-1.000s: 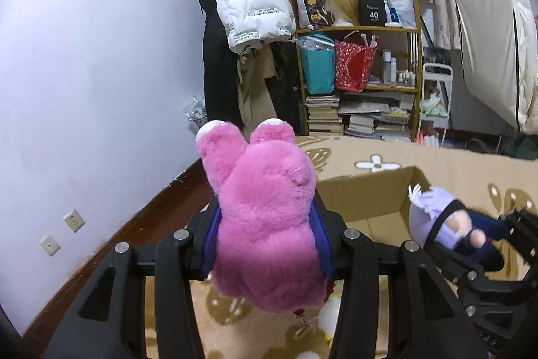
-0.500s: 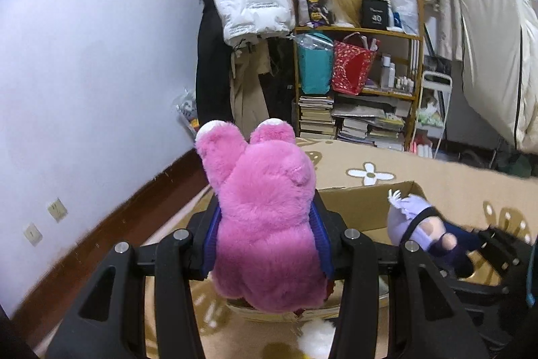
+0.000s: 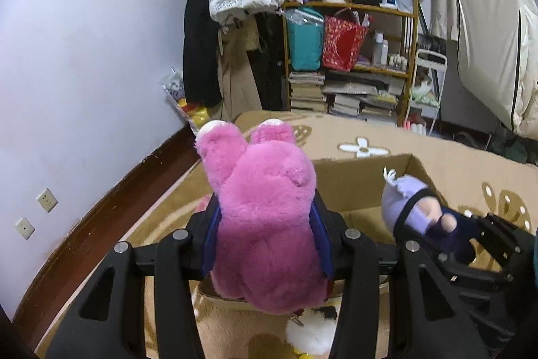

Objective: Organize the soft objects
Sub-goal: 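Carry the bear and doll over the box and release both inside, then withdraw both tools from the box and lower toward the remaining items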

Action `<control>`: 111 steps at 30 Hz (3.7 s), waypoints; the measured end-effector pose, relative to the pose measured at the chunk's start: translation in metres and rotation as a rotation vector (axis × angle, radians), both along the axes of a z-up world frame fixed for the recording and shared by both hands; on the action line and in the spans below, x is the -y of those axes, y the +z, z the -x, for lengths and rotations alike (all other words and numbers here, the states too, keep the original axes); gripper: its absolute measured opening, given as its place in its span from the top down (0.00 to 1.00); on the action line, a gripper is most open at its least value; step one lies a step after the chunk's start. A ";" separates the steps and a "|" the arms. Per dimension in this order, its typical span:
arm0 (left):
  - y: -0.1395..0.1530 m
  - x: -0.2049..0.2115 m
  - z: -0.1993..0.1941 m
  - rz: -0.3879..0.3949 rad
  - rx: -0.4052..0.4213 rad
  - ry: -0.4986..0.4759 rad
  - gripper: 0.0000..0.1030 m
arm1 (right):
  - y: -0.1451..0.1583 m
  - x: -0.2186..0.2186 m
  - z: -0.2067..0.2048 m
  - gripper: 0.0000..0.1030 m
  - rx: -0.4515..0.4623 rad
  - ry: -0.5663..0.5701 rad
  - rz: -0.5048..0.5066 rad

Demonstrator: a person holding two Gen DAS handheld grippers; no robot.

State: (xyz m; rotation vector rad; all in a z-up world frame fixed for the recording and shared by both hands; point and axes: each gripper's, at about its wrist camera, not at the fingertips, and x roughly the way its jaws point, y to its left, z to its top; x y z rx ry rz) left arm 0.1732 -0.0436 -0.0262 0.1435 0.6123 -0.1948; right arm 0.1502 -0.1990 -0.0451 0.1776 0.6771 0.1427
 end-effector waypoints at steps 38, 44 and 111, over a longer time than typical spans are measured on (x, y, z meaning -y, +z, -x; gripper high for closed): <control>0.041 -0.058 0.071 -0.060 0.071 0.168 0.00 | 0.054 -0.002 0.060 0.00 0.034 0.001 0.040; 0.043 -0.069 0.099 -0.008 0.029 0.179 0.00 | 0.063 0.003 0.081 0.00 0.032 -0.037 0.026; -0.090 0.008 0.123 -0.142 -0.543 -0.131 0.00 | -0.076 0.037 0.112 0.09 -0.605 -0.198 -0.196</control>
